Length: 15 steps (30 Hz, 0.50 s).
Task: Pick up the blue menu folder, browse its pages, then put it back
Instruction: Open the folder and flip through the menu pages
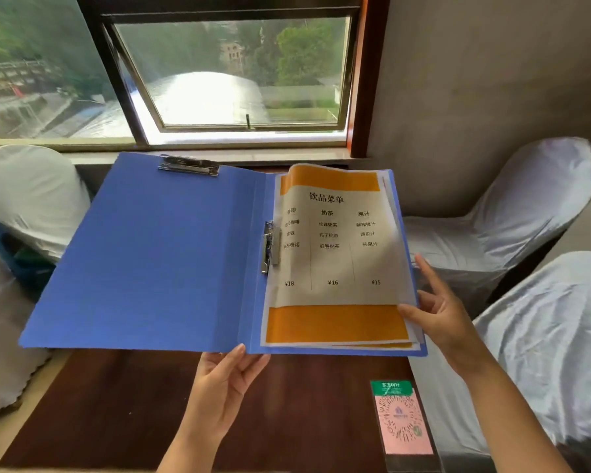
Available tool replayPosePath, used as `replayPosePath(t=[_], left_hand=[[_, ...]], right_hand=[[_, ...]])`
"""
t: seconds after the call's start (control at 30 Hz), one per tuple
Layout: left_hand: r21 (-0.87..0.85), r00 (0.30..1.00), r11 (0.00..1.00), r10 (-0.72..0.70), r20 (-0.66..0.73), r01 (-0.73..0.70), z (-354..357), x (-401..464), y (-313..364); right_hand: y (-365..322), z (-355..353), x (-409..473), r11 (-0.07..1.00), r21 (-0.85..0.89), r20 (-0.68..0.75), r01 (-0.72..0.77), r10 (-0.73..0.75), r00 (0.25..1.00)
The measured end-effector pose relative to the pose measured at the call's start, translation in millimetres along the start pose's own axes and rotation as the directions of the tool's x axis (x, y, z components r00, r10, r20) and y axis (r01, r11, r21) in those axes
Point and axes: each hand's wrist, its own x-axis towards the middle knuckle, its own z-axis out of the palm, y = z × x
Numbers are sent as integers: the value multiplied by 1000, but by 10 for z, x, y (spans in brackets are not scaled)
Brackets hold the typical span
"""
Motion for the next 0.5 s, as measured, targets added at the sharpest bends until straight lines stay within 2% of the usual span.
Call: replayPosePath(t=[0.1,0.23,0.3,0.4,0.5], left_hand=[[4,1000,1000,-12,-10,13,7,5,-23],[-20,999,999,-26,-34,25,46,-8,-115],[-41,999,999,-24,-38,23,86,-11,-143],[-81,999,996,-32,-37,29,119,-4,-163],[-85,999,996,-30,-37,27,143,-15,-175]], right_hand=[[-68,66,48,990,-143,-60,11,-19,998],[-120,174,130,902,-432,-224,4,-112,968],[-157,236,164,802,-595,-270,-60,-130,954],[-215,388,203,545,-820,-292,-173,-139,946],[-331,640,161,471,-880,-203,-64,-249,947]])
